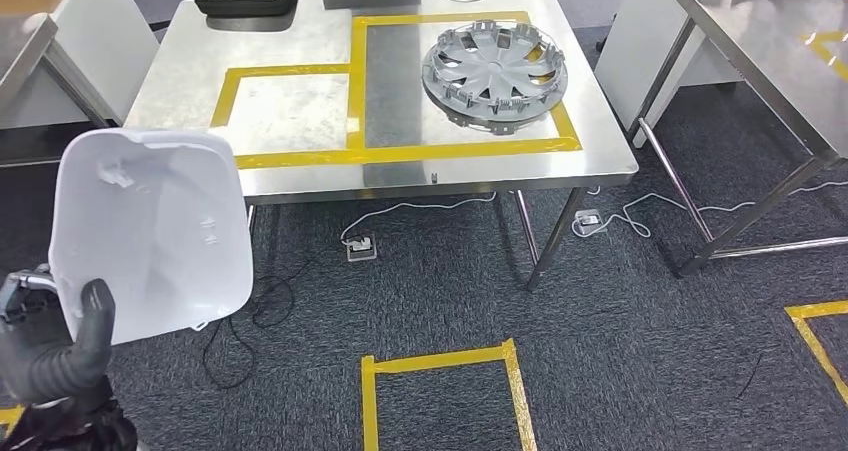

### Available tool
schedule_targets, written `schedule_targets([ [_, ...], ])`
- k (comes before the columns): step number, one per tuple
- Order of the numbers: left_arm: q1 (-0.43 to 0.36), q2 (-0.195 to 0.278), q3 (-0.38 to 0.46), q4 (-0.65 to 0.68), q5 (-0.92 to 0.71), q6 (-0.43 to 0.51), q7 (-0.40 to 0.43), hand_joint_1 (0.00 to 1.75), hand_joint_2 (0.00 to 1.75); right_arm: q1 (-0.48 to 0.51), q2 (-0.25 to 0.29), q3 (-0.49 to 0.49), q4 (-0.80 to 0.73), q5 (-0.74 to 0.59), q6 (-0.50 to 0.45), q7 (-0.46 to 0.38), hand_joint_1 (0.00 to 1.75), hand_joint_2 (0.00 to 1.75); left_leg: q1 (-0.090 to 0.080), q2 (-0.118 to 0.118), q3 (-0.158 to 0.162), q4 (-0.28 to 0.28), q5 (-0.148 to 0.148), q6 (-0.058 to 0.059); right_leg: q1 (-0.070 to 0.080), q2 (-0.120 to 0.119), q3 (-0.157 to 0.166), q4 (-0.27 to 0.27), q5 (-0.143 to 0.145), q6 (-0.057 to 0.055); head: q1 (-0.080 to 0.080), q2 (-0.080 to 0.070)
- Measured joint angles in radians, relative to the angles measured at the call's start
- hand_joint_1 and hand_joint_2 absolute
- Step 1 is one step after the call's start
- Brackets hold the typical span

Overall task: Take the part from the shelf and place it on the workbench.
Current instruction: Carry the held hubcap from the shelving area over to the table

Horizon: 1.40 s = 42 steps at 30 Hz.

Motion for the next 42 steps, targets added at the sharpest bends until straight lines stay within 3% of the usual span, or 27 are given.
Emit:
schedule_targets([
  [1, 0.0, 0.0, 0.0, 0.0, 0.0, 0.0, -0.001, 1.75, 1.75, 0.001, 0.0, 0.0, 0.0, -0.001, 0.0, 0.0, 0.0, 0.0, 0.001, 0.001, 0.003, -0.009, 0.015, 0.014, 0.004, 0.002, 0.0, 0.002, -0.001, -0.003, -0.005, 0.0],
  [2, 0.001, 0.0, 0.0, 0.0, 0.0, 0.0, -0.001, 1.75, 1.75, 0.001, 0.0, 0.0, 0.0, -0.002, 0.0, 0.0, 0.0, 0.0, 0.003, 0.001, 0.004, -0.012, 0.03, 0.001, 0.006, 0.004, -0.001, 0.004, 0.0, -0.004, -0.009, 0.0],
  [4, 0.001, -0.001, 0.0, 0.0, 0.0, 0.0, -0.002, 1.75, 1.75, 0.002, -0.002, 0.0, 0.001, -0.005, 0.001, 0.0, 0.0, 0.0, 0.009, 0.003, 0.007, -0.02, 0.034, -0.062, 0.007, 0.008, -0.004, 0.006, 0.0, -0.008, -0.015, 0.0],
  [5, 0.001, -0.001, 0.0, 0.0, 0.0, 0.0, -0.003, 1.75, 1.75, 0.003, -0.003, 0.0, 0.001, -0.006, 0.002, 0.0, 0.0, 0.0, 0.011, 0.004, 0.009, -0.023, 0.036, -0.084, 0.007, 0.009, -0.004, 0.006, 0.0, -0.009, -0.018, 0.0],
  [6, 0.0, -0.002, 0.0, 0.0, 0.0, -0.001, -0.003, 1.75, 1.75, 0.004, -0.003, 0.0, 0.001, -0.007, 0.003, 0.0, 0.0, 0.0, 0.013, 0.004, 0.011, -0.024, 0.037, -0.096, 0.007, 0.009, -0.004, 0.006, 0.0, -0.009, -0.018, 0.0],
  [7, 0.0, -0.002, 0.0, 0.0, 0.0, -0.002, -0.004, 1.75, 1.75, 0.004, -0.004, 0.0, 0.001, -0.007, 0.005, 0.0, 0.0, 0.0, 0.013, 0.003, 0.011, -0.024, 0.037, -0.098, 0.007, 0.01, -0.004, 0.006, 0.001, -0.01, -0.018, 0.0],
  [10, -0.001, -0.003, -0.001, 0.0, -0.001, -0.004, -0.004, 1.75, 1.75, 0.004, -0.005, 0.0, 0.001, -0.007, 0.007, 0.0, 0.0, 0.0, 0.008, 0.001, 0.017, -0.033, 0.037, -0.078, 0.001, 0.009, 0.002, -0.008, 0.005, 0.002, -0.021, 0.0],
  [12, -0.004, -0.004, -0.001, 0.0, -0.002, -0.006, -0.005, 1.75, 1.75, 0.004, -0.008, 0.0, 0.001, -0.007, 0.009, 0.0, 0.0, 0.0, 0.012, 0.0, 0.033, -0.057, 0.047, -0.061, 0.0, 0.007, -0.006, 0.014, -0.016, 0.014, -0.023, 0.0],
  [13, -0.004, -0.004, -0.001, 0.0, -0.003, -0.007, -0.006, 1.75, 1.75, 0.004, -0.009, 0.0, 0.001, -0.007, 0.009, 0.0, 0.0, 0.0, 0.015, 0.001, 0.041, -0.067, 0.051, -0.059, -0.001, 0.005, -0.028, 0.063, -0.044, 0.019, -0.022, 0.0],
  [15, -0.004, -0.005, -0.002, 0.001, -0.003, -0.007, -0.005, 1.75, 1.75, 0.005, -0.009, 0.0, 0.001, -0.007, 0.009, 0.0, 0.0, 0.0, 0.016, 0.002, 0.045, -0.069, 0.05, -0.057, -0.01, 0.002, -0.107, 0.223, -0.116, 0.03, -0.014, 0.0],
  [16, -0.003, -0.005, -0.002, 0.002, -0.003, -0.007, -0.005, 1.75, 1.75, 0.006, -0.009, 0.0, 0.001, -0.007, 0.01, 0.0, 0.0, 0.0, 0.016, 0.001, 0.047, -0.068, 0.047, -0.058, -0.014, 0.001, -0.145, 0.294, -0.138, 0.035, -0.012, 0.0],
  [17, -0.002, -0.006, -0.003, 0.003, -0.003, -0.007, -0.004, 1.75, 1.75, 0.007, -0.009, 0.0, 0.001, -0.007, 0.01, 0.0, 0.0, 0.0, 0.017, -0.002, 0.05, -0.066, 0.043, -0.06, -0.018, 0.0, -0.166, 0.33, -0.138, 0.039, -0.01, 0.0],
  [18, -0.001, -0.006, -0.003, 0.004, -0.003, -0.007, -0.004, 1.75, 1.75, 0.008, -0.009, 0.0, 0.001, -0.007, 0.01, 0.001, 0.0, 0.0, 0.018, -0.004, 0.054, -0.063, 0.038, -0.063, -0.022, -0.001, -0.166, 0.319, -0.116, 0.043, -0.009, 0.0],
  [19, 0.0, -0.006, -0.003, 0.004, -0.003, -0.007, -0.004, 1.75, 1.75, 0.008, -0.01, 0.0, 0.001, -0.007, 0.01, 0.001, 0.0, 0.0, 0.02, -0.007, 0.059, -0.06, 0.031, -0.068, -0.025, -0.002, -0.145, 0.266, -0.075, 0.045, -0.008, 0.0],
  [21, 0.001, -0.006, -0.003, 0.004, -0.003, -0.007, -0.004, 1.75, 1.75, 0.007, -0.011, 0.0, 0.001, -0.007, 0.01, 0.002, 0.0, 0.0, 0.021, -0.01, 0.07, -0.054, 0.016, -0.08, -0.028, -0.003, -0.078, 0.111, 0.008, 0.046, -0.002, 0.0],
  [22, 0.0, -0.006, -0.003, 0.004, -0.003, -0.007, -0.004, 1.75, 1.75, 0.005, -0.011, 0.0, 0.001, -0.006, 0.01, 0.002, 0.0, 0.0, 0.021, -0.011, 0.073, -0.051, 0.01, -0.087, -0.028, -0.003, -0.051, 0.052, 0.028, 0.041, 0.001, 0.0],
  [23, 0.0, -0.006, -0.003, 0.004, -0.003, -0.007, -0.004, 1.75, 1.75, 0.005, -0.011, 0.0, 0.001, -0.006, 0.011, 0.002, 0.0, 0.0, 0.02, -0.012, 0.075, -0.051, 0.004, -0.093, -0.027, -0.003, -0.037, 0.021, 0.033, 0.035, 0.001, 0.0],
  [27, 0.0, -0.006, -0.002, 0.003, -0.004, -0.007, -0.004, 1.75, 1.75, 0.004, -0.012, 0.0, 0.001, -0.004, 0.013, 0.002, 0.0, 0.0, 0.024, -0.005, 0.074, -0.032, -0.025, -0.113, -0.024, -0.004, -0.02, 0.0, 0.023, 0.004, -0.015, 0.0],
  [28, 0.0, -0.006, -0.001, 0.003, -0.004, -0.007, -0.004, 1.75, 1.75, 0.003, -0.012, 0.0, 0.001, -0.002, 0.013, 0.002, 0.0, 0.0, 0.025, 0.0, 0.052, 0.015, -0.051, -0.116, -0.025, -0.005, -0.016, -0.005, 0.024, -0.002, -0.02, 0.0],
  [30, 0.002, -0.006, -0.001, 0.003, -0.005, -0.007, -0.004, 1.75, 1.75, 0.002, -0.012, 0.0, 0.001, 0.001, 0.013, 0.002, 0.0, 0.0, 0.024, 0.006, -0.037, 0.178, -0.123, -0.118, -0.025, -0.005, -0.012, -0.009, 0.021, -0.01, -0.032, 0.0],
  [32, 0.005, -0.006, -0.001, 0.003, -0.005, -0.007, -0.004, 1.75, 1.75, 0.005, -0.011, 0.0, 0.001, 0.002, 0.013, 0.002, 0.0, 0.0, 0.024, 0.008, -0.117, 0.304, -0.153, -0.12, -0.026, -0.005, -0.007, -0.009, 0.015, -0.011, -0.037, 0.0],
  [33, 0.006, -0.006, -0.001, 0.003, -0.005, -0.007, -0.004, 1.75, 1.75, 0.006, -0.011, 0.0, 0.001, 0.002, 0.013, 0.002, 0.0, 0.0, 0.025, 0.009, -0.128, 0.304, -0.132, -0.12, -0.027, -0.003, -0.002, -0.009, 0.011, -0.009, -0.038, 0.0],
  [34, 0.006, -0.006, -0.001, 0.003, -0.005, -0.007, -0.004, 1.75, 1.75, 0.007, -0.011, 0.0, 0.001, 0.002, 0.013, 0.002, 0.0, 0.0, 0.025, 0.012, -0.116, 0.259, -0.092, -0.12, -0.03, -0.002, 0.004, -0.008, 0.007, -0.004, -0.039, 0.0],
  [36, 0.006, -0.006, -0.001, 0.003, -0.005, -0.007, -0.004, 1.75, 1.75, 0.007, -0.011, 0.0, 0.001, 0.002, 0.013, 0.002, 0.0, 0.0, 0.026, 0.023, -0.053, 0.101, 0.001, -0.121, -0.034, 0.003, 0.019, -0.007, -0.005, 0.009, -0.042, 0.0],
  [37, 0.006, -0.006, -0.001, 0.003, -0.005, -0.007, -0.004, 1.75, 1.75, 0.006, -0.011, 0.0, 0.001, 0.002, 0.013, 0.002, 0.0, 0.0, 0.026, 0.028, -0.026, 0.038, 0.028, -0.118, -0.035, 0.006, 0.025, -0.006, -0.011, 0.017, -0.045, 0.0],
  [39, 0.006, -0.006, -0.001, 0.003, -0.005, -0.007, -0.004, 1.75, 1.75, 0.004, -0.012, 0.0, 0.001, 0.002, 0.013, 0.002, 0.0, 0.0, 0.023, 0.029, -0.004, -0.013, 0.039, -0.106, -0.035, 0.008, 0.032, -0.01, -0.021, 0.03, -0.045, 0.0],
  [42, 0.007, -0.006, 0.0, 0.001, -0.005, -0.007, -0.004, 1.75, 1.75, 0.004, -0.011, 0.0, 0.001, 0.002, 0.013, 0.002, 0.0, 0.0, 0.018, 0.021, 0.004, -0.015, 0.035, -0.08, -0.042, 0.004, 0.033, 0.001, -0.043, 0.044, -0.037, 0.0],
])
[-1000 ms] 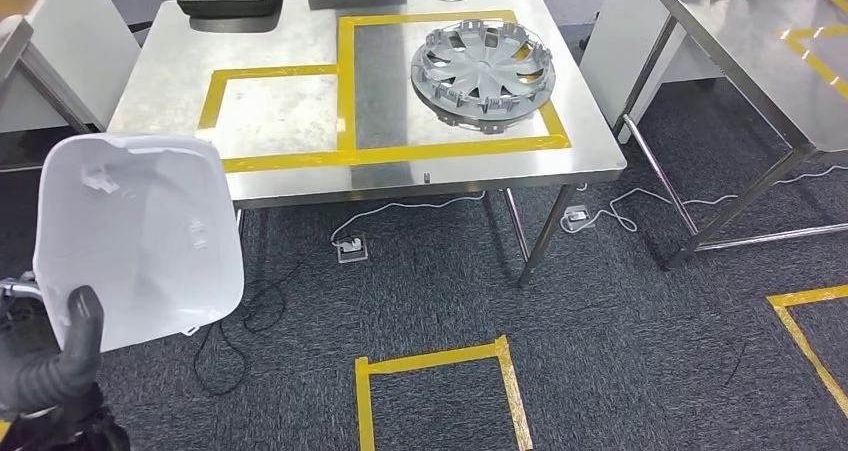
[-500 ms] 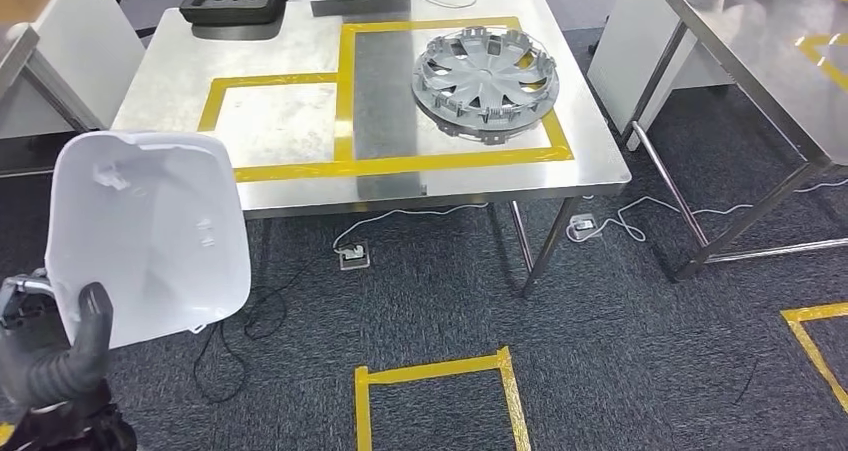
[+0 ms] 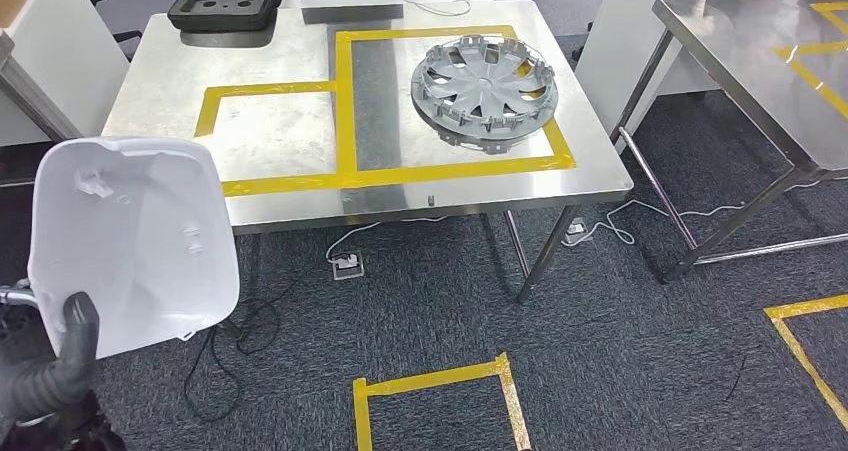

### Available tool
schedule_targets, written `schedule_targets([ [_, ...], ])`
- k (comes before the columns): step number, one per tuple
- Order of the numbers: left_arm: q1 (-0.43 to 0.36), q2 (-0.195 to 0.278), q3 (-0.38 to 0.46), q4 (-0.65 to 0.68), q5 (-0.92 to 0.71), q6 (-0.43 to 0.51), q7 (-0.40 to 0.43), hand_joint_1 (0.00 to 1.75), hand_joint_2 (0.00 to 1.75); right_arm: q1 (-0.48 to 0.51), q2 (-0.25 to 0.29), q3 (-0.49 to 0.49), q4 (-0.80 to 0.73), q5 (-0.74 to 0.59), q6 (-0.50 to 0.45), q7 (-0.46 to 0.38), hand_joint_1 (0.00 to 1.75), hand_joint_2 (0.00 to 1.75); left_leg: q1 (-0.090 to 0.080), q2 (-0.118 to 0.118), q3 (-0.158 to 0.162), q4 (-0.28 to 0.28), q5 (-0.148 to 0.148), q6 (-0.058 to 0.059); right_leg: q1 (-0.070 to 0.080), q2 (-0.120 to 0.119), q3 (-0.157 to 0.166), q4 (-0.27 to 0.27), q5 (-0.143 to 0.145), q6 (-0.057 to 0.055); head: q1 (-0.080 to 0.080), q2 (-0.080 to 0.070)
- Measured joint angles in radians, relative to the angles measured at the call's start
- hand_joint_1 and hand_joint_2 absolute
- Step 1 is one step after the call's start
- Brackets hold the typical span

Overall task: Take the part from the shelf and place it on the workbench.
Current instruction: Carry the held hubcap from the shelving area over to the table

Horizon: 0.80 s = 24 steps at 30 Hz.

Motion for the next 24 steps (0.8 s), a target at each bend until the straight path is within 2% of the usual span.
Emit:
schedule_targets([
  [1, 0.0, 0.0, 0.0, -0.001, 0.0, 0.0, 0.0, 1.75, 1.75, 0.0, 0.0, 0.0, 0.0, 0.0, 0.0, 0.0, 0.0, 0.0, 0.0, -0.001, 0.005, -0.002, -0.001, 0.006, 0.0, -0.003, -0.017, 0.039, -0.023, 0.002, 0.004, 0.0],
  [2, 0.0, 0.0, 0.0, -0.001, 0.0, 0.0, 0.0, 1.75, 1.75, 0.0, 0.001, 0.0, 0.0, 0.0, 0.0, 0.0, 0.0, 0.0, -0.001, -0.002, 0.009, -0.003, -0.002, 0.011, 0.001, -0.006, -0.05, 0.107, -0.056, 0.003, 0.01, 0.0],
  [4, 0.0, 0.0, 0.0, -0.001, 0.0, 0.0, 0.001, 1.75, 1.75, 0.001, 0.002, 0.0, 0.0, 0.001, 0.0, 0.0, 0.0, 0.0, -0.006, -0.002, 0.016, -0.003, -0.009, 0.02, 0.007, -0.008, -0.145, 0.282, -0.122, 0.001, 0.021, 0.0],
  [5, 0.001, 0.0, 0.0, -0.001, 0.0, 0.0, 0.002, 1.75, 1.75, 0.003, 0.002, 0.0, 0.0, 0.001, 0.0, 0.0, 0.0, 0.0, -0.009, -0.004, 0.022, -0.003, -0.014, 0.022, 0.01, -0.008, -0.184, 0.344, -0.133, -0.003, 0.025, 0.0],
  [6, 0.001, 0.0, 0.0, -0.001, 0.0, 0.0, 0.002, 1.75, 1.75, 0.004, 0.003, 0.0, 0.0, 0.002, 0.001, 0.0, 0.0, 0.0, -0.013, -0.007, 0.03, -0.004, -0.019, 0.024, 0.014, -0.008, -0.203, 0.364, -0.122, -0.01, 0.03, 0.0],
  [7, 0.002, 0.0, 0.0, -0.001, 0.0, 0.0, 0.002, 1.75, 1.75, 0.006, 0.003, 0.0, 0.0, 0.002, 0.001, 0.001, 0.0, 0.0, -0.017, -0.01, 0.039, -0.006, -0.024, 0.026, 0.02, -0.008, -0.201, 0.337, -0.087, -0.02, 0.034, 0.0],
  [9, 0.002, 0.0, 0.0, -0.001, -0.001, 0.0, 0.002, 1.75, 1.75, 0.006, 0.001, 0.0, 0.0, 0.003, 0.0, 0.001, 0.0, 0.0, -0.023, -0.016, 0.061, -0.015, -0.034, 0.027, 0.039, -0.006, -0.153, 0.188, 0.013, -0.053, 0.043, 0.0],
  [10, 0.002, 0.0, 0.0, -0.001, -0.001, 0.0, 0.002, 1.75, 1.75, 0.005, 0.0, 0.0, 0.0, 0.004, 0.0, 0.001, 0.0, 0.0, -0.026, -0.021, 0.069, -0.019, -0.04, 0.025, 0.052, -0.004, -0.127, 0.108, 0.052, -0.07, 0.045, 0.0],
  [11, 0.003, 0.0, 0.0, -0.001, 0.0, 0.0, 0.003, 1.75, 1.75, 0.004, -0.001, 0.0, 0.0, 0.005, -0.001, 0.001, 0.0, 0.0, -0.029, -0.024, 0.074, -0.023, -0.045, 0.023, 0.061, -0.001, -0.108, 0.054, 0.076, -0.082, 0.048, 0.0],
  [12, 0.004, 0.0, 0.0, 0.0, 0.0, 0.0, 0.003, 1.75, 1.75, 0.004, -0.002, 0.0, -0.001, 0.007, -0.001, 0.002, 0.0, 0.0, -0.032, -0.029, 0.078, -0.025, -0.052, 0.021, 0.067, 0.001, -0.098, 0.025, 0.083, -0.086, 0.048, 0.0],
  [13, 0.005, 0.002, 0.0, -0.001, 0.0, 0.0, 0.003, 1.75, 1.75, 0.004, -0.001, 0.0, -0.001, 0.008, -0.001, 0.002, 0.0, 0.0, -0.037, -0.033, 0.082, -0.028, -0.058, 0.019, 0.068, 0.002, -0.093, 0.015, 0.082, -0.085, 0.048, 0.0],
  [15, 0.006, 0.005, 0.001, -0.002, -0.001, 0.001, 0.003, 1.75, 1.75, 0.003, 0.002, 0.0, -0.001, 0.01, -0.001, 0.002, 0.0, 0.0, -0.039, -0.032, 0.086, -0.019, -0.077, 0.013, 0.06, -0.001, -0.084, 0.011, 0.078, -0.078, 0.049, 0.0],
  [16, 0.007, 0.007, 0.001, -0.002, -0.001, 0.002, 0.003, 1.75, 1.75, 0.001, 0.005, 0.0, -0.002, 0.011, -0.001, 0.002, 0.0, 0.0, -0.039, -0.028, 0.073, 0.013, -0.096, 0.007, 0.057, -0.003, -0.079, 0.008, 0.076, -0.079, 0.046, 0.0],
  [17, 0.007, 0.009, 0.001, -0.002, -0.001, 0.002, 0.003, 1.75, 1.75, 0.0, 0.006, 0.0, -0.002, 0.012, -0.001, 0.002, 0.0, 0.0, -0.038, -0.022, 0.043, 0.072, -0.126, 0.0, 0.054, -0.004, -0.073, 0.006, 0.074, -0.081, 0.043, 0.0],
  [19, 0.008, 0.011, 0.001, -0.002, -0.001, 0.003, 0.003, 1.75, 1.75, 0.0, 0.007, 0.0, -0.002, 0.012, -0.001, 0.002, 0.0, 0.0, -0.033, -0.013, -0.056, 0.238, -0.189, -0.01, 0.053, -0.003, -0.064, 0.005, 0.064, -0.085, 0.031, 0.0],
  [20, 0.01, 0.011, 0.001, -0.001, -0.001, 0.003, 0.003, 1.75, 1.75, 0.001, 0.007, 0.0, -0.001, 0.012, -0.001, 0.002, 0.0, 0.0, -0.031, -0.012, -0.103, 0.305, -0.202, -0.011, 0.053, -0.002, -0.057, 0.005, 0.057, -0.085, 0.026, 0.0],
  [21, 0.011, 0.011, 0.001, -0.001, -0.001, 0.003, 0.003, 1.75, 1.75, 0.004, 0.007, 0.0, -0.001, 0.012, -0.001, 0.002, 0.0, 0.0, -0.03, -0.012, -0.133, 0.337, -0.194, -0.011, 0.053, -0.001, -0.048, 0.005, 0.049, -0.084, 0.021, 0.0],
  [22, 0.012, 0.012, 0.001, -0.001, -0.001, 0.003, 0.004, 1.75, 1.75, 0.005, 0.007, 0.0, -0.001, 0.012, -0.001, 0.002, 0.0, 0.0, -0.03, -0.012, -0.142, 0.322, -0.159, -0.008, 0.053, 0.0, -0.035, 0.005, 0.04, -0.083, 0.017, 0.0],
  [24, 0.012, 0.014, 0.001, 0.0, -0.001, 0.004, 0.004, 1.75, 1.75, 0.004, 0.008, 0.0, -0.001, 0.013, -0.001, 0.002, 0.0, 0.0, -0.034, -0.01, -0.109, 0.19, -0.047, 0.004, 0.052, 0.005, -0.007, 0.001, 0.022, -0.08, 0.011, 0.0],
])
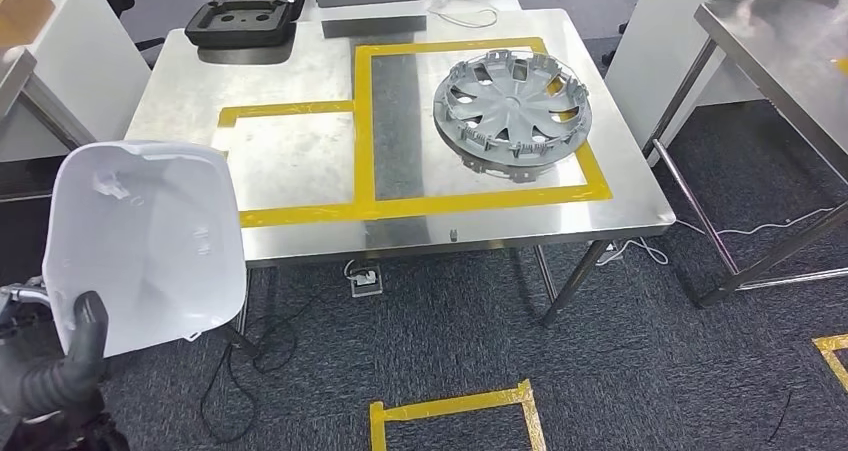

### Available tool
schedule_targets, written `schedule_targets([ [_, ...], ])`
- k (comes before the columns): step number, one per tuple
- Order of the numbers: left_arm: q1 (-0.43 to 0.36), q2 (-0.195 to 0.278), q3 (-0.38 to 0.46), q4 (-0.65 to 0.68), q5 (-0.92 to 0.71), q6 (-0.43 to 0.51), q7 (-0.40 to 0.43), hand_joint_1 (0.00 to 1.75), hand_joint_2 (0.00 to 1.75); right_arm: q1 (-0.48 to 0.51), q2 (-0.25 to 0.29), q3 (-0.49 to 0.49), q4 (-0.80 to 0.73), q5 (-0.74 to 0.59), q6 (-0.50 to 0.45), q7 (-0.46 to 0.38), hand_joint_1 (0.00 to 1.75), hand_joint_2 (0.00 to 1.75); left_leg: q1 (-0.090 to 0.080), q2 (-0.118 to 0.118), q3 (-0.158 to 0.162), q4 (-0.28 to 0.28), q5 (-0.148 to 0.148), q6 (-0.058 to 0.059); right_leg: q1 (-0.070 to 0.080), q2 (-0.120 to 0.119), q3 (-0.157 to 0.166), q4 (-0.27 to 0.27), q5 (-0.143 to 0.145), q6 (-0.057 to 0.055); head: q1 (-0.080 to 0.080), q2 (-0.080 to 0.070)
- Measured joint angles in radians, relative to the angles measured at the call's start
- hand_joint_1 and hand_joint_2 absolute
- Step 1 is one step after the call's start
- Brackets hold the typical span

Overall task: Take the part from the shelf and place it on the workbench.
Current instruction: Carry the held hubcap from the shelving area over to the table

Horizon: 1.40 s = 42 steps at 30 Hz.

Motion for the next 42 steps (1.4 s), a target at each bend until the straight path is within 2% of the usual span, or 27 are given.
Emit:
schedule_targets([
  [1, 0.0, 0.001, 0.0, 0.0, 0.0, 0.0, 0.0, 1.75, 1.75, -0.002, 0.001, 0.0, 0.0, 0.001, 0.0, 0.0, 0.0, 0.0, -0.005, 0.001, 0.022, -0.079, 0.052, 0.009, 0.001, 0.003, 0.012, -0.002, -0.009, 0.003, -0.003, 0.0],
  [2, 0.0, 0.003, 0.0, 0.0, 0.0, 0.0, 0.0, 1.75, 1.75, -0.004, 0.003, 0.0, 0.0, 0.002, 0.0, 0.0, 0.0, 0.0, -0.01, 0.003, 0.038, -0.137, 0.084, 0.017, 0.001, 0.006, 0.019, -0.005, -0.016, 0.007, -0.005, 0.0],
  [3, 0.0, 0.004, 0.001, -0.001, 0.001, 0.0, 0.001, 1.75, 1.75, -0.004, 0.005, 0.0, 0.0, 0.003, 0.0, 0.0, 0.0, 0.0, -0.014, 0.004, 0.046, -0.171, 0.098, 0.024, 0.001, 0.009, 0.024, -0.009, -0.021, 0.012, -0.006, 0.0],
  [6, -0.001, 0.006, 0.001, -0.001, 0.001, 0.0, 0.002, 1.75, 1.75, -0.002, 0.008, 0.001, 0.0, 0.007, -0.001, 0.0, 0.0, 0.0, -0.009, 0.003, 0.066, -0.197, 0.089, 0.038, 0.003, 0.01, 0.038, 0.003, -0.03, 0.026, -0.007, 0.0],
  [7, -0.001, 0.006, 0.001, -0.001, 0.001, 0.0, 0.002, 1.75, 1.75, -0.003, 0.008, 0.001, 0.0, 0.007, -0.002, 0.0, 0.0, 0.0, -0.005, 0.004, 0.076, -0.2, 0.085, 0.041, 0.003, 0.006, 0.03, 0.03, -0.041, 0.032, -0.005, 0.0],
  [8, -0.001, 0.006, 0.001, -0.001, 0.001, 0.0, 0.002, 1.75, 1.75, -0.005, 0.008, 0.001, 0.0, 0.007, -0.003, -0.001, 0.0, 0.0, -0.002, 0.006, 0.088, -0.201, 0.08, 0.043, 0.002, 0.001, 0.007, 0.079, -0.063, 0.039, -0.002, 0.0],
  [11, -0.001, 0.006, 0.001, -0.001, 0.001, 0.0, 0.003, 1.75, 1.75, -0.006, 0.009, 0.001, 0.0, 0.008, -0.003, -0.001, 0.0, 0.0, 0.0, 0.008, 0.112, -0.202, 0.059, 0.045, -0.008, -0.01, -0.125, 0.302, -0.154, 0.058, 0.009, 0.0],
  [12, 0.0, 0.006, 0.001, -0.001, 0.001, 0.0, 0.003, 1.75, 1.75, -0.004, 0.009, 0.001, 0.0, 0.008, -0.003, -0.001, 0.0, 0.0, 0.001, 0.007, 0.122, -0.202, 0.051, 0.045, -0.01, -0.011, -0.157, 0.342, -0.165, 0.06, 0.012, 0.0],
  [13, 0.0, 0.006, 0.001, -0.001, 0.001, 0.0, 0.004, 1.75, 1.75, -0.001, 0.009, 0.001, 0.0, 0.008, -0.003, -0.001, 0.0, 0.0, 0.001, 0.005, 0.132, -0.202, 0.042, 0.043, -0.012, -0.011, -0.171, 0.342, -0.153, 0.059, 0.015, 0.0],
  [14, 0.0, 0.006, 0.001, -0.001, 0.001, 0.0, 0.004, 1.75, 1.75, -0.001, 0.009, 0.001, 0.0, 0.009, -0.003, -0.001, 0.0, 0.0, 0.001, 0.003, 0.144, -0.202, 0.034, 0.041, -0.011, -0.011, -0.168, 0.304, -0.12, 0.056, 0.019, 0.0],
  [16, -0.001, 0.006, 0.002, -0.001, 0.001, 0.001, 0.007, 1.75, 1.75, -0.004, 0.008, 0.002, 0.0, 0.013, -0.003, -0.001, 0.0, 0.0, 0.001, 0.0, 0.165, -0.206, 0.019, 0.037, -0.006, -0.011, -0.133, 0.158, -0.008, 0.042, 0.026, 0.0],
  [18, -0.002, 0.006, 0.004, -0.001, 0.001, 0.002, 0.012, 1.75, 1.75, -0.008, 0.007, 0.002, 0.0, 0.018, -0.003, 0.003, 0.0, 0.0, 0.0, -0.003, 0.176, -0.213, 0.007, 0.028, 0.002, -0.01, -0.109, 0.042, 0.061, 0.026, 0.03, 0.0],
  [19, -0.002, 0.006, 0.005, -0.001, 0.002, 0.002, 0.015, 1.75, 1.75, -0.009, 0.006, 0.002, 0.0, 0.019, -0.004, 0.005, 0.0, 0.0, -0.001, -0.006, 0.182, -0.212, 0.004, 0.024, 0.005, -0.009, -0.106, 0.016, 0.069, 0.02, 0.03, 0.0],
  [21, -0.001, 0.006, 0.007, -0.002, 0.002, 0.004, 0.017, 1.75, 1.75, -0.011, 0.008, 0.002, 0.0, 0.021, -0.004, 0.008, 0.0, 0.0, -0.002, -0.011, 0.189, -0.204, -0.004, 0.014, 0.003, -0.01, -0.094, 0.004, 0.066, 0.01, 0.032, 0.0],
  [23, -0.002, 0.009, 0.008, -0.005, 0.003, 0.008, 0.017, 1.75, 1.75, -0.016, 0.008, 0.002, 0.0, 0.021, -0.006, 0.01, 0.0, 0.0, 0.0, -0.011, 0.166, -0.142, -0.032, 0.001, -0.002, -0.012, -0.075, 0.001, 0.061, 0.002, 0.028, 0.0],
  [24, -0.002, 0.01, 0.008, -0.006, 0.003, 0.009, 0.017, 1.75, 1.75, -0.02, 0.008, 0.002, 0.0, 0.021, -0.006, 0.01, 0.0, 0.0, 0.003, -0.008, 0.131, -0.078, -0.06, -0.006, -0.004, -0.012, -0.066, 0.0, 0.058, -0.001, 0.024, 0.0],
  [26, -0.001, 0.012, 0.008, -0.007, 0.003, 0.01, 0.017, 1.75, 1.75, -0.022, 0.007, 0.002, 0.0, 0.021, -0.007, 0.01, 0.0, 0.0, 0.009, -0.004, 0.037, 0.073, -0.123, -0.016, -0.005, -0.011, -0.055, 0.0, 0.046, -0.004, 0.015, 0.0],
  [27, 0.0, 0.012, 0.008, -0.007, 0.003, 0.01, 0.017, 1.75, 1.75, -0.02, 0.008, 0.002, 0.0, 0.021, -0.007, 0.01, 0.0, 0.0, 0.011, -0.002, -0.003, 0.122, -0.141, -0.019, -0.006, -0.01, -0.047, 0.0, 0.038, -0.003, 0.011, 0.0],
  [28, 0.0, 0.012, 0.008, -0.007, 0.003, 0.01, 0.017, 1.75, 1.75, -0.018, 0.008, 0.002, 0.0, 0.021, -0.007, 0.01, 0.0, 0.0, 0.012, -0.002, -0.024, 0.133, -0.138, -0.02, -0.006, -0.009, -0.037, 0.0, 0.03, -0.002, 0.007, 0.0],
  [29, 0.0, 0.012, 0.008, -0.007, 0.003, 0.01, 0.017, 1.75, 1.75, -0.017, 0.008, 0.002, 0.0, 0.021, -0.007, 0.01, 0.0, 0.0, 0.012, -0.001, -0.026, 0.106, -0.114, -0.019, -0.007, -0.008, -0.024, 0.0, 0.021, 0.0, 0.004, 0.0],
  [32, 0.0, 0.012, 0.008, -0.007, 0.003, 0.01, 0.019, 1.75, 1.75, -0.02, 0.009, 0.002, 0.0, 0.02, -0.006, 0.01, 0.0, 0.0, 0.007, 0.003, 0.022, -0.099, 0.04, -0.003, -0.007, 0.001, 0.017, -0.003, -0.007, 0.009, -0.006, 0.0],
  [33, 0.0, 0.012, 0.008, -0.007, 0.003, 0.011, 0.021, 1.75, 1.75, -0.021, 0.01, 0.002, 0.0, 0.02, -0.006, 0.01, 0.0, 0.0, 0.004, 0.004, 0.033, -0.15, 0.074, 0.005, -0.007, 0.004, 0.027, -0.006, -0.016, 0.014, -0.009, 0.0],
  [34, 0.0, 0.013, 0.008, -0.007, 0.002, 0.011, 0.023, 1.75, 1.75, -0.021, 0.011, 0.002, 0.0, 0.02, -0.006, 0.01, 0.0, 0.0, 0.002, 0.004, 0.037, -0.177, 0.088, 0.012, -0.007, 0.006, 0.035, -0.008, -0.022, 0.02, -0.009, 0.0],
  [36, 0.0, 0.014, 0.008, -0.008, 0.001, 0.012, 0.027, 1.75, 1.75, -0.02, 0.013, 0.002, 0.0, 0.019, -0.006, 0.01, 0.0, 0.0, 0.003, 0.001, 0.05, -0.188, 0.086, 0.024, -0.005, 0.007, 0.047, -0.007, -0.03, 0.031, -0.008, 0.0],
  [38, -0.001, 0.013, 0.008, -0.01, 0.001, 0.012, 0.028, 1.75, 1.75, -0.019, 0.013, 0.002, 0.0, 0.018, -0.006, 0.01, 0.0, 0.0, 0.008, 0.002, 0.07, -0.193, 0.085, 0.033, -0.006, 0.001, 0.035, 0.036, -0.054, 0.042, -0.005, 0.0],
  [39, -0.002, 0.013, 0.008, -0.01, 0.001, 0.012, 0.029, 1.75, 1.75, -0.02, 0.013, 0.002, 0.0, 0.017, -0.006, 0.009, 0.0, 0.0, 0.01, 0.004, 0.079, -0.195, 0.082, 0.036, -0.008, -0.003, 0.008, 0.091, -0.079, 0.049, -0.003, 0.0],
  [42, -0.001, 0.013, 0.008, -0.009, 0.0, 0.012, 0.031, 1.75, 1.75, -0.017, 0.014, 0.002, 0.0, 0.016, -0.006, 0.008, 0.0, 0.0, 0.011, 0.005, 0.098, -0.195, 0.065, 0.039, -0.015, -0.01, -0.122, 0.31, -0.168, 0.063, 0.006, 0.0],
])
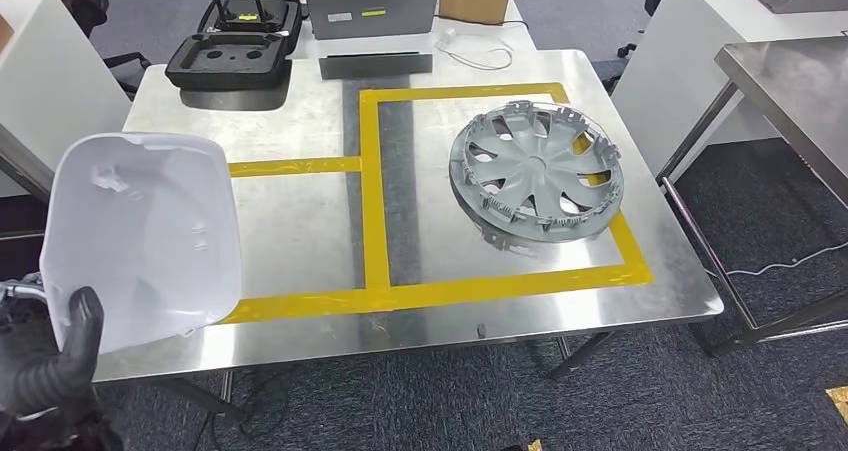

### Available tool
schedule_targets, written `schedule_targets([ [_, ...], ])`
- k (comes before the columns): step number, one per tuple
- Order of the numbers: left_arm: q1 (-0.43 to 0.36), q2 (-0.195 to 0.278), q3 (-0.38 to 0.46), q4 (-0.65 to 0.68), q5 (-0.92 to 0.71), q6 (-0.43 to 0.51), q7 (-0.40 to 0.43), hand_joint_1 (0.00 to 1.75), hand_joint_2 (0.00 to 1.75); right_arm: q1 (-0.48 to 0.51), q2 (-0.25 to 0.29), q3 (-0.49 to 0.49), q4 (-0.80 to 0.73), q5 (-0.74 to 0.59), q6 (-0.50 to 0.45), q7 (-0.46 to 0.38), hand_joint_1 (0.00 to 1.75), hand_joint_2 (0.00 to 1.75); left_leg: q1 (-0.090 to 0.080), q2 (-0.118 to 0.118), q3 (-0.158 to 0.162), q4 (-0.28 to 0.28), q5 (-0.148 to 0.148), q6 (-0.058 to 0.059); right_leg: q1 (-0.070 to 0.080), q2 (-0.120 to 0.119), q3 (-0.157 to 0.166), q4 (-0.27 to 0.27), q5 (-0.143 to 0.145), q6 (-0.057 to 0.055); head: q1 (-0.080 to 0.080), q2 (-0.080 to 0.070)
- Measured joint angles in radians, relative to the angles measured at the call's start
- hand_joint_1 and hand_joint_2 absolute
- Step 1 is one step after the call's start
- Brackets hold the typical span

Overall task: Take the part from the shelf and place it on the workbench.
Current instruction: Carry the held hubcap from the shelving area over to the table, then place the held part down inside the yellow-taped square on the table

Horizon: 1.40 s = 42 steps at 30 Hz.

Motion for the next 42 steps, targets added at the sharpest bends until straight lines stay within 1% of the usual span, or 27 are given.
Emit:
schedule_targets([
  [1, 0.0, 0.0, 0.0, 0.001, 0.0, 0.0, 0.001, 1.75, 1.75, 0.003, 0.0, 0.0, 0.0, 0.0, 0.0, 0.0, 0.0, 0.0, 0.0, -0.002, 0.009, 0.0, -0.007, -0.001, -0.001, -0.001, -0.026, 0.028, -0.007, 0.0, 0.004, 0.0],
  [2, 0.0, 0.0, 0.0, 0.002, 0.0, 0.001, 0.001, 1.75, 1.75, 0.006, 0.0, 0.0, 0.0, 0.0, 0.0, -0.001, 0.0, 0.0, 0.0, -0.004, 0.021, -0.002, -0.015, -0.003, -0.001, -0.001, -0.035, 0.017, 0.008, -0.002, 0.008, 0.0],
  [3, 0.0, 0.0, 0.0, 0.002, 0.0, 0.001, 0.001, 1.75, 1.75, 0.008, 0.0, 0.0, 0.0, 0.0, 0.001, -0.001, 0.0, 0.0, -0.001, -0.007, 0.033, -0.004, -0.023, -0.005, 0.001, -0.002, -0.027, -0.031, 0.045, -0.008, 0.013, 0.0],
  [5, 0.0, 0.0, 0.0, 0.002, 0.0, 0.001, 0.001, 1.75, 1.75, 0.01, -0.002, 0.0, 0.001, 0.0, 0.001, -0.001, 0.0, 0.0, -0.003, -0.01, 0.056, -0.011, -0.035, -0.009, 0.008, -0.002, 0.006, -0.177, 0.153, -0.026, 0.022, 0.0],
  [6, 0.0, 0.0, 0.0, 0.002, 0.0, 0.001, 0.001, 1.75, 1.75, 0.01, -0.003, 0.0, 0.001, 0.0, 0.001, -0.001, 0.0, 0.0, -0.004, -0.013, 0.064, -0.015, -0.041, -0.013, 0.013, 0.0, 0.018, -0.237, 0.186, -0.035, 0.026, 0.0],
  [7, 0.0, 0.0, 0.0, 0.003, 0.0, 0.001, 0.002, 1.75, 1.75, 0.011, -0.004, 0.0, 0.001, -0.001, 0.001, -0.001, 0.0, 0.0, -0.006, -0.016, 0.07, -0.018, -0.046, -0.017, 0.017, 0.001, 0.024, -0.275, 0.206, -0.043, 0.029, 0.0],
  [8, 0.0, -0.001, 0.0, 0.003, 0.0, 0.001, 0.002, 1.75, 1.75, 0.012, -0.005, 0.0, 0.001, -0.001, 0.001, -0.001, 0.0, 0.0, -0.008, -0.02, 0.075, -0.016, -0.049, -0.021, 0.019, 0.003, 0.026, -0.293, 0.211, -0.048, 0.029, 0.0],
  [11, 0.0, -0.001, 0.001, 0.003, 0.004, 0.003, 0.006, 1.75, 1.75, 0.011, -0.004, 0.0, 0.0, -0.003, 0.002, -0.002, 0.0, 0.0, -0.01, -0.02, 0.073, 0.02, -0.074, -0.036, 0.013, 0.0, 0.048, -0.307, 0.225, -0.061, 0.025, 0.0],
  [13, 0.0, 0.0, 0.006, 0.007, 0.011, 0.004, 0.011, 1.75, 1.75, 0.007, -0.004, 0.0, 0.0, -0.004, 0.002, -0.002, 0.0, 0.0, -0.005, -0.011, 0.017, 0.131, -0.134, -0.049, 0.011, -0.002, 0.059, -0.309, 0.224, -0.066, 0.018, 0.0],
  [15, 0.0, 0.001, 0.012, 0.015, 0.019, 0.005, 0.019, 1.75, 1.75, 0.008, -0.005, 0.0, 0.0, -0.004, 0.003, -0.002, 0.0, 0.0, -0.001, -0.006, -0.074, 0.277, -0.196, -0.058, 0.011, -0.001, 0.064, -0.308, 0.216, -0.069, 0.007, 0.0],
  [16, 0.0, 0.002, 0.015, 0.021, 0.023, 0.005, 0.022, 1.75, 1.75, 0.01, -0.005, 0.0, 0.0, -0.004, 0.004, -0.002, 0.0, 0.0, 0.001, -0.006, -0.106, 0.316, -0.206, -0.06, 0.011, 0.0, 0.069, -0.308, 0.21, -0.069, 0.003, 0.0],
  [17, 0.0, 0.002, 0.019, 0.026, 0.028, 0.005, 0.025, 1.75, 1.75, 0.012, -0.005, 0.0, 0.0, -0.003, 0.006, -0.002, 0.0, 0.0, 0.001, -0.006, -0.12, 0.317, -0.194, -0.059, 0.011, 0.001, 0.076, -0.308, 0.204, -0.069, -0.001, 0.0],
  [18, -0.001, 0.003, 0.023, 0.032, 0.033, 0.004, 0.029, 1.75, 1.75, 0.013, -0.005, 0.0, 0.0, -0.001, 0.007, -0.002, 0.0, 0.0, 0.001, -0.005, -0.115, 0.279, -0.16, -0.056, 0.011, 0.004, 0.086, -0.308, 0.197, -0.068, -0.005, 0.0],
  [20, -0.005, 0.009, 0.033, 0.046, 0.046, 0.0, 0.038, 1.75, 1.75, 0.011, -0.005, 0.0, 0.0, 0.003, 0.01, -0.002, 0.0, 0.0, -0.003, -0.004, -0.075, 0.137, -0.053, -0.045, 0.012, 0.01, 0.11, -0.309, 0.183, -0.063, -0.011, 0.0],
  [22, -0.014, 0.017, 0.047, 0.065, 0.056, -0.007, 0.047, 1.75, 1.75, 0.006, -0.004, 0.0, 0.0, 0.007, 0.012, 0.0, 0.0, 0.0, -0.009, -0.003, -0.05, 0.033, 0.006, -0.032, 0.013, 0.017, 0.124, -0.311, 0.168, -0.055, -0.016, 0.0],
  [25, -0.031, 0.032, 0.073, 0.097, 0.061, -0.019, 0.057, 1.75, 1.75, -0.001, -0.005, 0.0, 0.0, 0.014, 0.014, 0.004, 0.0, 0.0, -0.009, -0.004, -0.039, 0.005, 0.016, -0.017, 0.016, 0.02, 0.134, -0.315, 0.146, -0.041, -0.017, 0.0],
  [27, -0.042, 0.039, 0.087, 0.112, 0.062, -0.023, 0.059, 1.75, 1.75, -0.005, -0.007, 0.0, 0.0, 0.015, 0.015, 0.004, 0.0, 0.0, -0.003, -0.003, -0.026, -0.002, 0.018, -0.01, 0.017, 0.013, 0.118, -0.268, 0.112, -0.028, -0.012, 0.0],
  [28, -0.046, 0.04, 0.092, 0.118, 0.062, -0.023, 0.059, 1.75, 1.75, -0.005, -0.008, 0.0, 0.0, 0.015, 0.015, 0.005, 0.0, 0.0, 0.0, -0.002, -0.021, -0.004, 0.017, -0.007, 0.015, 0.008, 0.087, -0.204, 0.079, -0.02, -0.008, 0.0],
  [30, -0.048, 0.041, 0.099, 0.132, 0.063, -0.024, 0.059, 1.75, 1.75, -0.005, -0.007, 0.0, 0.0, 0.015, 0.015, 0.005, 0.0, 0.0, 0.001, -0.001, -0.011, -0.005, 0.007, -0.004, 0.008, 0.001, -0.003, -0.039, 0.015, -0.008, 0.001, 0.0],
  [31, -0.049, 0.042, 0.101, 0.139, 0.064, -0.024, 0.06, 1.75, 1.75, -0.004, -0.006, 0.0, 0.0, 0.015, 0.015, 0.006, 0.0, 0.0, 0.001, -0.002, -0.004, -0.005, 0.0, -0.004, 0.006, 0.0, -0.039, 0.018, 0.007, -0.007, 0.004, 0.0],
  [32, -0.049, 0.042, 0.105, 0.145, 0.063, -0.024, 0.063, 1.75, 1.75, -0.003, -0.006, 0.001, 0.0, 0.015, 0.015, 0.006, 0.0, 0.0, 0.0, -0.004, 0.005, -0.005, -0.006, -0.005, 0.005, -0.001, -0.057, 0.034, 0.021, -0.007, 0.007, 0.0],
  [33, -0.05, 0.043, 0.109, 0.152, 0.061, -0.024, 0.068, 1.75, 1.75, -0.002, -0.006, 0.001, 0.0, 0.016, 0.015, 0.007, 0.0, 0.0, 0.0, -0.006, 0.016, -0.005, -0.014, -0.006, 0.006, -0.001, -0.056, 0.007, 0.058, -0.011, 0.012, 0.0],
  [35, -0.054, 0.047, 0.118, 0.163, 0.055, -0.023, 0.08, 1.75, 1.75, -0.004, -0.007, 0.001, 0.0, 0.018, 0.015, 0.007, 0.0, 0.0, -0.002, -0.01, 0.037, -0.009, -0.027, -0.009, 0.013, 0.0, -0.014, -0.137, 0.161, -0.029, 0.021, 0.0],
  [36, -0.059, 0.049, 0.124, 0.17, 0.052, -0.022, 0.086, 1.75, 1.75, -0.005, -0.008, 0.001, 0.0, 0.02, 0.015, 0.007, 0.0, 0.0, -0.004, -0.012, 0.045, -0.011, -0.034, -0.012, 0.018, 0.0, 0.008, -0.211, 0.203, -0.041, 0.025, 0.0],
  [37, -0.065, 0.051, 0.13, 0.179, 0.049, -0.021, 0.092, 1.75, 1.75, -0.006, -0.009, 0.001, 0.0, 0.021, 0.015, 0.008, 0.0, 0.0, -0.006, -0.015, 0.051, -0.013, -0.041, -0.016, 0.023, 0.0, 0.024, -0.262, 0.226, -0.05, 0.029, 0.0],
  [39, -0.075, 0.058, 0.145, 0.2, 0.044, -0.019, 0.11, 1.75, 1.75, -0.009, -0.01, 0.003, 0.0, 0.024, 0.015, 0.01, 0.0, 0.0, -0.01, -0.02, 0.058, -0.017, -0.051, -0.023, 0.028, -0.001, 0.034, -0.299, 0.233, -0.059, 0.028, 0.0],
  [42, -0.092, 0.075, 0.17, 0.229, 0.043, -0.019, 0.143, 1.75, 1.75, -0.016, -0.007, 0.007, 0.0, 0.03, 0.016, 0.014, 0.0, 0.0, -0.011, -0.019, 0.055, 0.001, -0.068, -0.034, 0.022, -0.004, 0.041, -0.308, 0.232, -0.06, 0.025, 0.0],
])
